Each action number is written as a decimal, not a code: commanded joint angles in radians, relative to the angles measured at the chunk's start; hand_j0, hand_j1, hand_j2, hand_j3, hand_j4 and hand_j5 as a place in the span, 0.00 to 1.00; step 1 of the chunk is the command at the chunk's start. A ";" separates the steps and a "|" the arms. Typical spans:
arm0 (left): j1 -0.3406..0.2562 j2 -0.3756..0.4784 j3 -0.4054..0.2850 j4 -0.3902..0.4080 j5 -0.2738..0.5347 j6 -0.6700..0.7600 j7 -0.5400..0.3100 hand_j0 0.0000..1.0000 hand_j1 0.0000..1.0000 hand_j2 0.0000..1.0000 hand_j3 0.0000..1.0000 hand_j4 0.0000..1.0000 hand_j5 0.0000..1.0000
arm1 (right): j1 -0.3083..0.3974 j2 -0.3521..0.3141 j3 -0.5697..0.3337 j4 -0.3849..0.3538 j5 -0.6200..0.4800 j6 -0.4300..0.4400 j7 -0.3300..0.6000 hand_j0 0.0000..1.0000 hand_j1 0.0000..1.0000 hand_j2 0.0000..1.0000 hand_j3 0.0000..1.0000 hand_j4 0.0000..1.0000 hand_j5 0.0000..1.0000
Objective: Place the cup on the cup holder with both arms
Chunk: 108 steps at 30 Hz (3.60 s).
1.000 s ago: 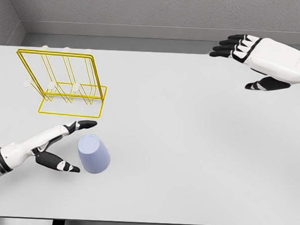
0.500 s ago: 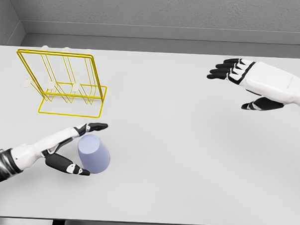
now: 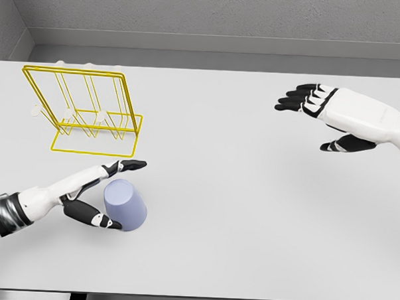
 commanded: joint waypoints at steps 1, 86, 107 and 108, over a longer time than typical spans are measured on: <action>0.000 0.001 -0.001 0.001 0.010 0.029 0.000 1.00 1.00 1.00 1.00 1.00 1.00 | 0.000 -0.002 0.000 0.000 -0.005 0.003 -0.001 1.00 1.00 1.00 1.00 1.00 1.00; -0.253 0.044 0.028 -0.052 0.037 -0.067 0.000 0.43 0.43 0.43 0.43 0.43 0.43 | 0.058 -0.004 0.015 0.000 -0.005 0.003 -0.001 1.00 1.00 1.00 1.00 1.00 1.00; -0.353 0.044 0.129 0.024 0.019 0.005 0.000 0.40 0.40 0.40 0.40 0.40 0.40 | 0.057 -0.008 0.018 0.001 -0.005 0.005 -0.001 1.00 1.00 1.00 1.00 1.00 1.00; -0.357 0.044 0.129 0.043 0.016 0.003 0.000 0.40 0.40 0.40 0.40 0.40 0.40 | 0.057 -0.010 0.017 0.001 -0.005 0.005 -0.001 1.00 1.00 1.00 1.00 1.00 1.00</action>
